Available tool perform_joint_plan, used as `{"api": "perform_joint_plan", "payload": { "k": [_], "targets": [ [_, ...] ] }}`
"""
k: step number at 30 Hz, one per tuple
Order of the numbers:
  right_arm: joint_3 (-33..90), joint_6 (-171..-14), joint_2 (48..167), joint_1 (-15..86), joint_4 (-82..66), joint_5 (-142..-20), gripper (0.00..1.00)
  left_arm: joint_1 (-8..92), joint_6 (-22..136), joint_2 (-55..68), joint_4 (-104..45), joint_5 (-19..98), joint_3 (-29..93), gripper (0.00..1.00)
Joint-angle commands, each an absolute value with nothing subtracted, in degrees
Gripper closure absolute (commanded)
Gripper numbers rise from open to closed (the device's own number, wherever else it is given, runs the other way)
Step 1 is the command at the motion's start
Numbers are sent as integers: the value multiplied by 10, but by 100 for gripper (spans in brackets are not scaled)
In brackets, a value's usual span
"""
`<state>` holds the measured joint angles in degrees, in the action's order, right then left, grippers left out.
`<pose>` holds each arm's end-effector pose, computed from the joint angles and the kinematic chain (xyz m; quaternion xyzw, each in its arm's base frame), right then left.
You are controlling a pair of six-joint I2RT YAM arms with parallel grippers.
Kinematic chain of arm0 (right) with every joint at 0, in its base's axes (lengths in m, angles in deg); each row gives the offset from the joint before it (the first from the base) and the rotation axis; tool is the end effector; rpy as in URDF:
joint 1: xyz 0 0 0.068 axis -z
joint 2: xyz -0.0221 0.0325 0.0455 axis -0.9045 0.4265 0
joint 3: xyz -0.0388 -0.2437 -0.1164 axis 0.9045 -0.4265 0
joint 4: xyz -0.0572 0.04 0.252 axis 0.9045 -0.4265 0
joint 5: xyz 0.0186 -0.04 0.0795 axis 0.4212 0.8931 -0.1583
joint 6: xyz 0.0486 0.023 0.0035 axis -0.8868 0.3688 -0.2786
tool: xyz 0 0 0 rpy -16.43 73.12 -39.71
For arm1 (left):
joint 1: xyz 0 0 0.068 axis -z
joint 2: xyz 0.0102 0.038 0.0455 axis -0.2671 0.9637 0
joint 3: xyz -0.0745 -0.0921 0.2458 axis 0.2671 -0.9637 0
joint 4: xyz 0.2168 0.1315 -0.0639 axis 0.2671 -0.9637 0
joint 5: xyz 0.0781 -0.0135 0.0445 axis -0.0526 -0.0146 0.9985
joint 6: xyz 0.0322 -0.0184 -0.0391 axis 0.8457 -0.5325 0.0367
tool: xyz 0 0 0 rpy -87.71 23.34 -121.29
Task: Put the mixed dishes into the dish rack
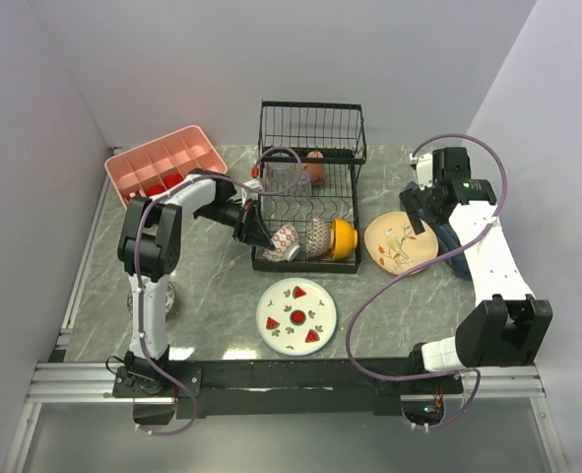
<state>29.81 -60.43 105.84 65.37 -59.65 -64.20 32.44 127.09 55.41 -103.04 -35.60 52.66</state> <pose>0.2829 -0.0090 0.3335 -0.1763 0.9338 -0.1431 0.2766 0.3639 -0.1479 0.1806 0.3947 0.6337 -0.6470 0.1550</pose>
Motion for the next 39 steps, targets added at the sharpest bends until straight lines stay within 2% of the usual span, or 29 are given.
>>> {"api": "perform_joint_plan", "payload": {
  "k": [1, 9, 12, 13, 15, 16, 17, 19, 21, 22, 24, 26, 27, 29, 33, 39],
  "targets": [
    [292, -606, 1051, 653, -587, -639, 0, 337, 1349, 503, -1100, -483, 524, 99],
    [287, -608, 1048, 652, -577, -645, 0, 340, 1358, 493, -1099, -387, 639, 99],
    [281, -610, 1045, 652, -572, -647, 0, 348, 1313, 482, -1038, -346, 663, 99],
    [278, -609, 1041, 651, -571, -651, 0, 351, 1242, 464, -1001, -322, 661, 99],
    [275, -611, 1038, 652, -567, -653, 0, 359, 1136, 430, -878, -277, 620, 99],
    [272, -611, 1035, 652, -566, -653, 0, 361, 1010, 383, -725, -246, 595, 99],
    [271, -610, 1033, 652, -566, -653, 0, 361, 947, 358, -629, -204, 537, 99],
    [266, -609, 1028, 652, -564, -655, 0, 360, 799, 312, -457, -152, 495, 99],
    [262, -610, 1024, 652, -562, -661, 0, 356, 733, 301, -406, -128, 456, 99],
    [257, -610, 1022, 652, -561, -662, 0, 356, 633, 285, -365, -117, 434, 99],
    [253, -610, 1018, 652, -558, -661, 0, 360, 541, 247, -161, -78, 305, 99],
    [247, -611, 1014, 652, -559, -661, 0, 379, 485, 175, -44, 3, 191, 99],
    [245, -612, 1012, 652, -562, -663, 0, 402, 480, 157, -22, 73, 163, 99],
    [242, -613, 1009, 652, -569, -664, 0, 418, 431, 128, 33, 119, 96, 99],
    [235, -615, 1002, 652, -573, -662, 0, 423, 307, 163, 170, 132, 57, 99],
    [219, -617, 995, 652, -573, -659, 0, 431, 246, 190, 234, 164, 41, 99]
  ]
}}
